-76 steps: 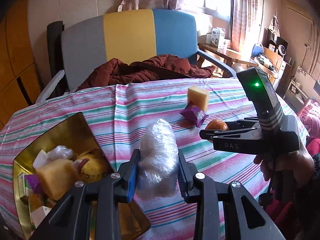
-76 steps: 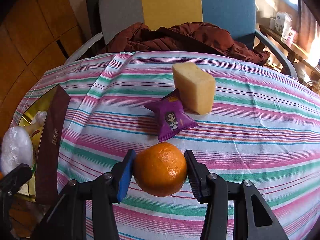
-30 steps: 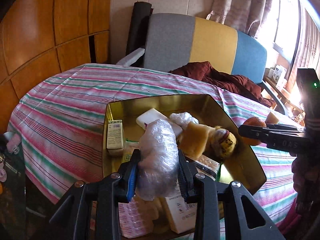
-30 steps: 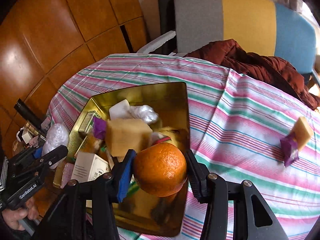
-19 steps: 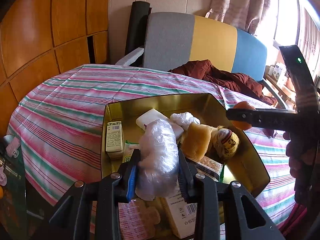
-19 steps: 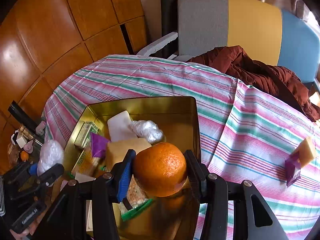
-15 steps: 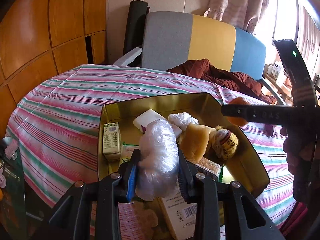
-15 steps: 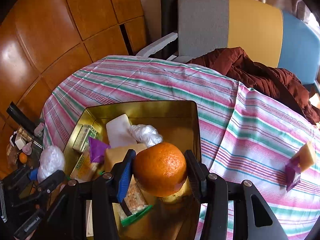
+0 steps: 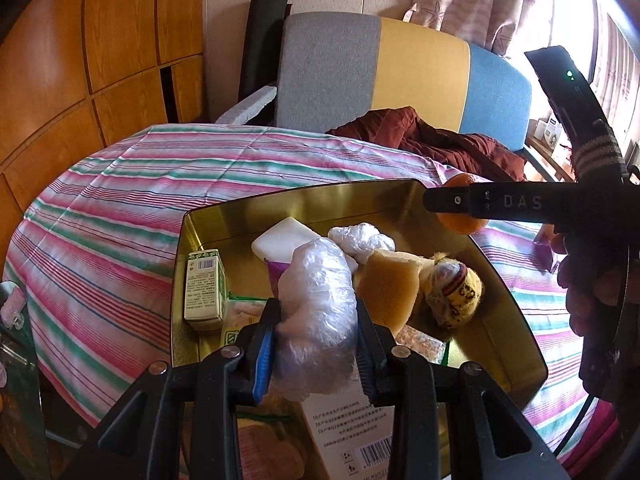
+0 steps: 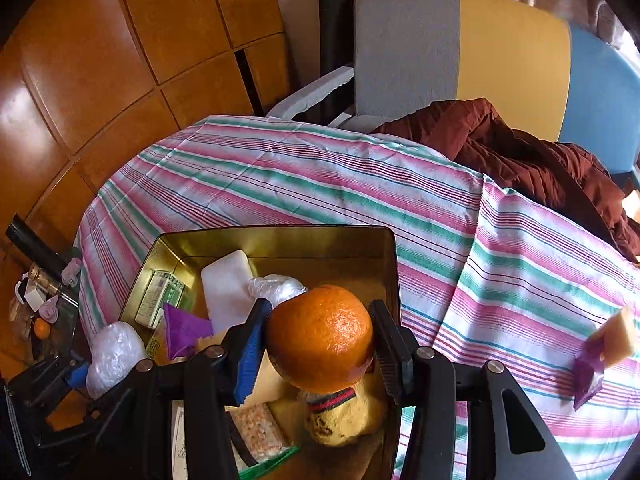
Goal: Organize objects
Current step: 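Carry white bag into tray with left tool while right tool drops orange there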
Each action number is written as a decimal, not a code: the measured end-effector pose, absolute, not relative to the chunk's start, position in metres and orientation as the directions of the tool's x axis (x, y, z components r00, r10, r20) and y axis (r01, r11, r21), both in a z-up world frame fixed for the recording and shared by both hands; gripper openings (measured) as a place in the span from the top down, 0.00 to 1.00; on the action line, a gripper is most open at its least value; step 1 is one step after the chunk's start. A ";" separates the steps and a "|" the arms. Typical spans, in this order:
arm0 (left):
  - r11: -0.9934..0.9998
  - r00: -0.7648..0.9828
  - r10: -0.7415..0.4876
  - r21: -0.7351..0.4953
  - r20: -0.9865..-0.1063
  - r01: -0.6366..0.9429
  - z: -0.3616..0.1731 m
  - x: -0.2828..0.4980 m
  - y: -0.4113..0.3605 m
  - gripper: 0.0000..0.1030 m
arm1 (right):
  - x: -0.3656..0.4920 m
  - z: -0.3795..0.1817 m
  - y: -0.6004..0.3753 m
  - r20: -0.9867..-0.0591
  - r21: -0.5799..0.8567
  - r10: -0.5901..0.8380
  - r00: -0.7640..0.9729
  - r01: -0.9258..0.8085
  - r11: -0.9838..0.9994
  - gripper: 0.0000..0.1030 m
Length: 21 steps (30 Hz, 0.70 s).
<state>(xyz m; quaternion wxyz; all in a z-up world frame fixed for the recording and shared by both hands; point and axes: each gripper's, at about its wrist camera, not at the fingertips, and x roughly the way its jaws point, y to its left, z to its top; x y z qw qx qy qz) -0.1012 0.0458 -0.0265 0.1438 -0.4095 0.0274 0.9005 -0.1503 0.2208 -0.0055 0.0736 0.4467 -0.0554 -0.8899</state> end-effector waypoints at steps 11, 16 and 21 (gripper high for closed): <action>-0.960 -0.595 0.228 -0.077 -0.770 -0.268 -0.037 -0.116 0.054 0.59 | -0.167 -0.013 0.219 -0.782 0.185 -0.186 -0.595 0.063 -0.981 0.49; -0.960 -0.593 0.229 -0.079 -0.772 -0.269 -0.037 -0.112 0.054 0.59 | -0.160 -0.014 0.220 -0.779 0.194 -0.191 -0.598 0.059 -0.979 0.44; -0.963 -0.599 0.224 -0.080 -0.769 -0.257 -0.033 -0.108 0.052 0.57 | -0.147 -0.017 0.219 -0.782 0.187 -0.174 -0.599 0.041 -0.981 0.27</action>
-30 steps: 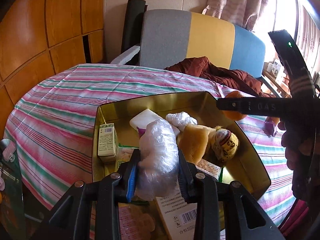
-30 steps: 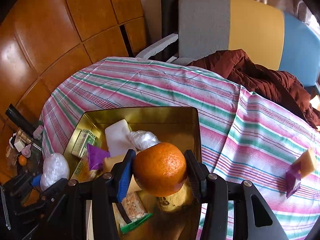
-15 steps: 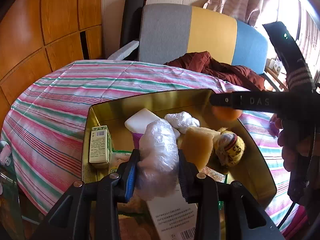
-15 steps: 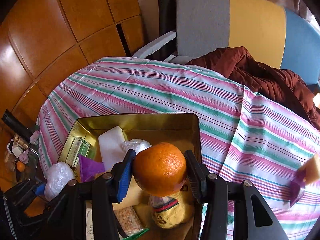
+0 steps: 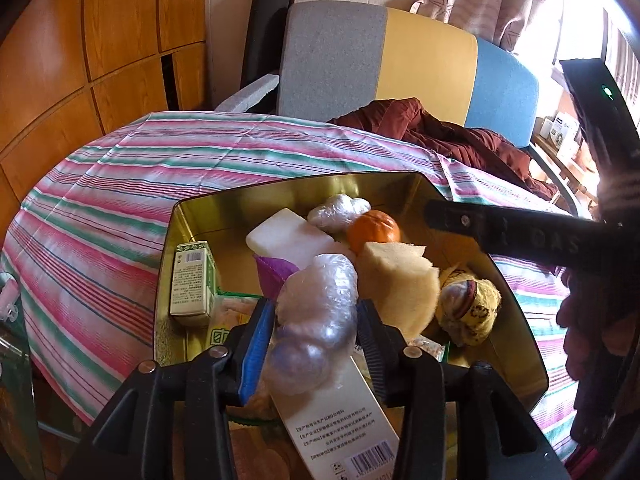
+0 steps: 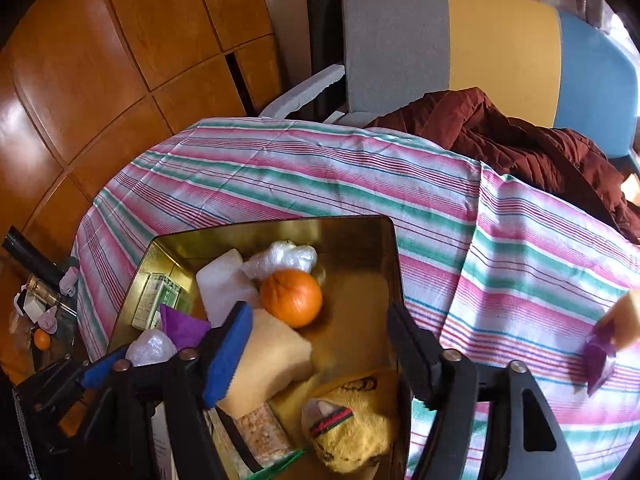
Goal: Organize objects
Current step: 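Carry white bag into tray with left tool while right tool drops orange there, then withdraw both open tools from the tray toward the cheese block and candy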
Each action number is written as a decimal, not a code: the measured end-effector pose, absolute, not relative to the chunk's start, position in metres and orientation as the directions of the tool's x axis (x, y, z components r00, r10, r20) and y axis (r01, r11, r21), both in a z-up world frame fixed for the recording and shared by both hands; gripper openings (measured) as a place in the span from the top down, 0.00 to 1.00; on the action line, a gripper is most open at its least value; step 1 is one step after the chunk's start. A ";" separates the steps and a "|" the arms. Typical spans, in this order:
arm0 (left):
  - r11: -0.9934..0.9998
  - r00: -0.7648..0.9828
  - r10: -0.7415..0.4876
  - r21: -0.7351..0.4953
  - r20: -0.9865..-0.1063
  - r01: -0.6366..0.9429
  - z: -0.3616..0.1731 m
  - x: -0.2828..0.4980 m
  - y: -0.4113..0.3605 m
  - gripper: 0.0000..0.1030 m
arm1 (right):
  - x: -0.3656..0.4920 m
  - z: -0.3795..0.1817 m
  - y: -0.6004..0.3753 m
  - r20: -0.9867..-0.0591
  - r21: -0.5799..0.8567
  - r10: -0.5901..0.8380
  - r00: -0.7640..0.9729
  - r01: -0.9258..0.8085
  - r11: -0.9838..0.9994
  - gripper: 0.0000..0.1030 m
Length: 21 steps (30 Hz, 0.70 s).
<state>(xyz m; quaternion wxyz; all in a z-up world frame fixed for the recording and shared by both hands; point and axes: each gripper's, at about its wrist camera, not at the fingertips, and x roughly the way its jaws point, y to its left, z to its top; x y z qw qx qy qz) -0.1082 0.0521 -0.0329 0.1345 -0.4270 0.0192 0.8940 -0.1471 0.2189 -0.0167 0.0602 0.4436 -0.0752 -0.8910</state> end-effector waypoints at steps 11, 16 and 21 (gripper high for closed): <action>-0.968 -0.600 0.238 -0.138 -0.764 -0.208 -0.032 -0.092 0.025 0.56 | -0.111 -0.009 0.218 -0.764 0.146 -0.109 -0.636 -0.005 -0.989 0.00; -0.960 -0.604 0.271 -0.166 -0.750 -0.224 -0.031 -0.085 0.018 0.56 | -0.094 -0.007 0.221 -0.765 0.124 -0.071 -0.640 -0.039 -0.991 0.00; -0.954 -0.603 0.292 -0.185 -0.742 -0.235 -0.028 -0.083 0.020 0.56 | -0.078 -0.009 0.221 -0.771 0.113 -0.054 -0.635 -0.053 -0.992 0.00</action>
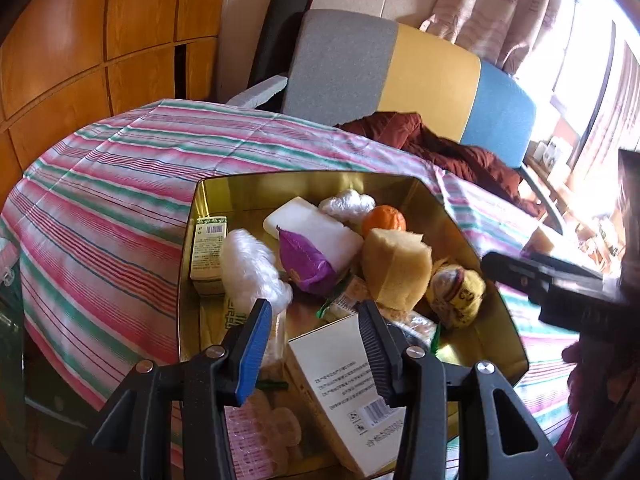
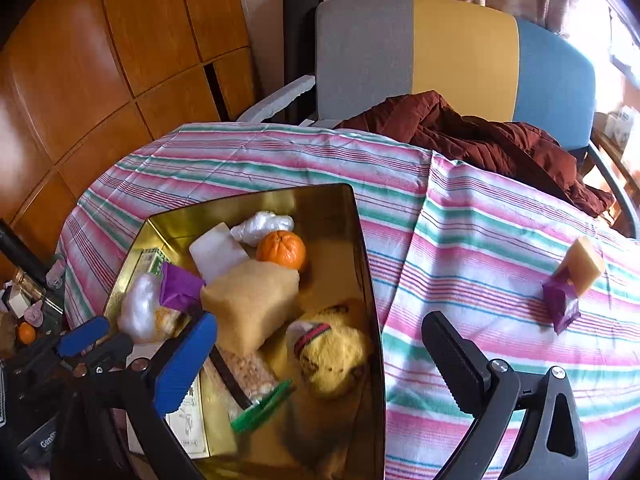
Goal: Organize objects
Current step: 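Withdraw both open tools from the tray toward the cheese block and candy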
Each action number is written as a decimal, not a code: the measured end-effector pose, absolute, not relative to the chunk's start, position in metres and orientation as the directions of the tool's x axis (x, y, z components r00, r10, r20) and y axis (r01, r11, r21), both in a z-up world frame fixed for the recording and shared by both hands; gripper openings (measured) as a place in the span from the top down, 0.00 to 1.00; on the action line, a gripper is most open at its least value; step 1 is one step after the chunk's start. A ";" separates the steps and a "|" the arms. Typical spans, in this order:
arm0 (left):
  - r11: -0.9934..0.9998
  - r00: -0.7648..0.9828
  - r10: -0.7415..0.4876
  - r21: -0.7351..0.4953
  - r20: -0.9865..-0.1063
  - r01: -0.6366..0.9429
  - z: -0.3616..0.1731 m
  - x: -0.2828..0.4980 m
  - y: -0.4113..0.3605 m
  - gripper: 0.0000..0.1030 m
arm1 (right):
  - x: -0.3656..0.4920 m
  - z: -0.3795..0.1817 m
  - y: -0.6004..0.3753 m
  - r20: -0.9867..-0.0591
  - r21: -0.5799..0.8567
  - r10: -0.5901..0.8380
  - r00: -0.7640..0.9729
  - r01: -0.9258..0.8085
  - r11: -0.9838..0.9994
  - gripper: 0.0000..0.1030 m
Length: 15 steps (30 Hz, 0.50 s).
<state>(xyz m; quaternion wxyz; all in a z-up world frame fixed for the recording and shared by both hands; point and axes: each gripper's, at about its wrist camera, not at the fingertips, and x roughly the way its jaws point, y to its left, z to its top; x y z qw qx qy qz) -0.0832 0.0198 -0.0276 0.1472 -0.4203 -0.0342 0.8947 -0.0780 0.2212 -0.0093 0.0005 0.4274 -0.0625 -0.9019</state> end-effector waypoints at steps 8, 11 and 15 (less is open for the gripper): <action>-0.972 -0.646 0.233 -0.163 -0.727 -0.167 -0.017 -0.073 0.001 0.56 | -0.051 0.001 0.218 -0.745 0.076 -0.011 -0.667 -0.069 -0.995 0.00; -0.978 -0.667 0.208 -0.156 -0.715 -0.137 -0.012 -0.065 -0.006 0.56 | -0.042 0.006 0.209 -0.722 0.012 0.035 -0.691 -0.063 -0.998 0.00; -0.982 -0.688 0.190 -0.137 -0.700 -0.132 -0.005 -0.057 -0.006 0.56 | -0.034 0.008 0.201 -0.707 -0.030 0.066 -0.704 -0.063 -0.998 0.00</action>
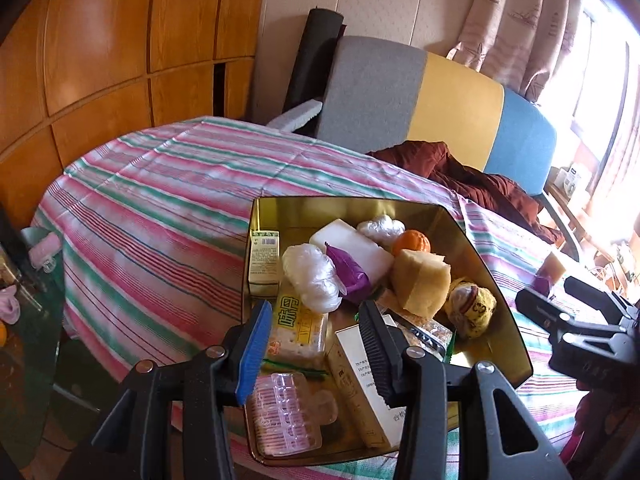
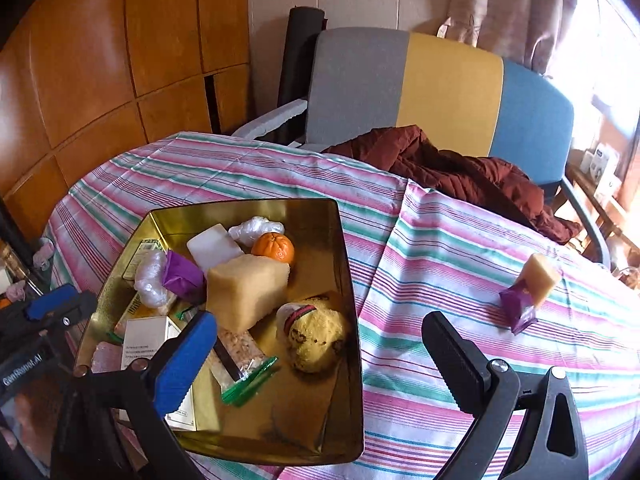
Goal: Organize objects
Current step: 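Withdraw both open tools from the tray toward the cheese block and candy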
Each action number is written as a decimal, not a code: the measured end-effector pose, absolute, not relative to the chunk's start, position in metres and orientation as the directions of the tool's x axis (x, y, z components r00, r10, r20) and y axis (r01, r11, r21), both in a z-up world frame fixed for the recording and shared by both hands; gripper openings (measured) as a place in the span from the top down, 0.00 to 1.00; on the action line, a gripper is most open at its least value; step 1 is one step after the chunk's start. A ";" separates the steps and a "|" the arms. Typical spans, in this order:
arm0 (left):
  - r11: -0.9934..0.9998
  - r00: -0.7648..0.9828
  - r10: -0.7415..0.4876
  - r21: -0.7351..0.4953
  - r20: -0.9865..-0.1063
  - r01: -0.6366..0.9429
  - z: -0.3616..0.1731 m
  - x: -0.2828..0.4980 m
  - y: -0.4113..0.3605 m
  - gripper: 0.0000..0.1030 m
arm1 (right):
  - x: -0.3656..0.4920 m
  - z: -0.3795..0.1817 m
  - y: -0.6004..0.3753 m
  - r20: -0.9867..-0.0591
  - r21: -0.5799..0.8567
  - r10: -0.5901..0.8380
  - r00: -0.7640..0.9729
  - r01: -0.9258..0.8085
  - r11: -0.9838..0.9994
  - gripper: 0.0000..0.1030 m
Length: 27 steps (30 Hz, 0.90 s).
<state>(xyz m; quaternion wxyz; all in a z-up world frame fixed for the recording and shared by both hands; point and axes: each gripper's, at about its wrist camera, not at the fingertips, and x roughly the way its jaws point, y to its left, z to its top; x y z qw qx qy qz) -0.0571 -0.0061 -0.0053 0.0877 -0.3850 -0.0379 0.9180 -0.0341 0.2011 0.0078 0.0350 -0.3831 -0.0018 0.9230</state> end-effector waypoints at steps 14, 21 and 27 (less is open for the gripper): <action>-0.954 -0.683 0.258 -0.068 -0.683 -0.293 0.006 -0.032 0.040 0.56 | -0.010 0.006 0.212 -0.701 -0.041 0.098 -0.706 -0.098 -0.994 0.00; -0.934 -0.655 0.280 -0.043 -0.702 -0.353 0.001 -0.024 0.065 0.56 | 0.001 0.000 0.236 -0.710 -0.036 0.126 -0.693 -0.144 -0.989 0.00; -0.913 -0.636 0.300 -0.021 -0.711 -0.407 0.000 -0.020 0.087 0.56 | 0.009 -0.006 0.265 -0.722 -0.039 0.168 -0.671 -0.203 -0.978 0.00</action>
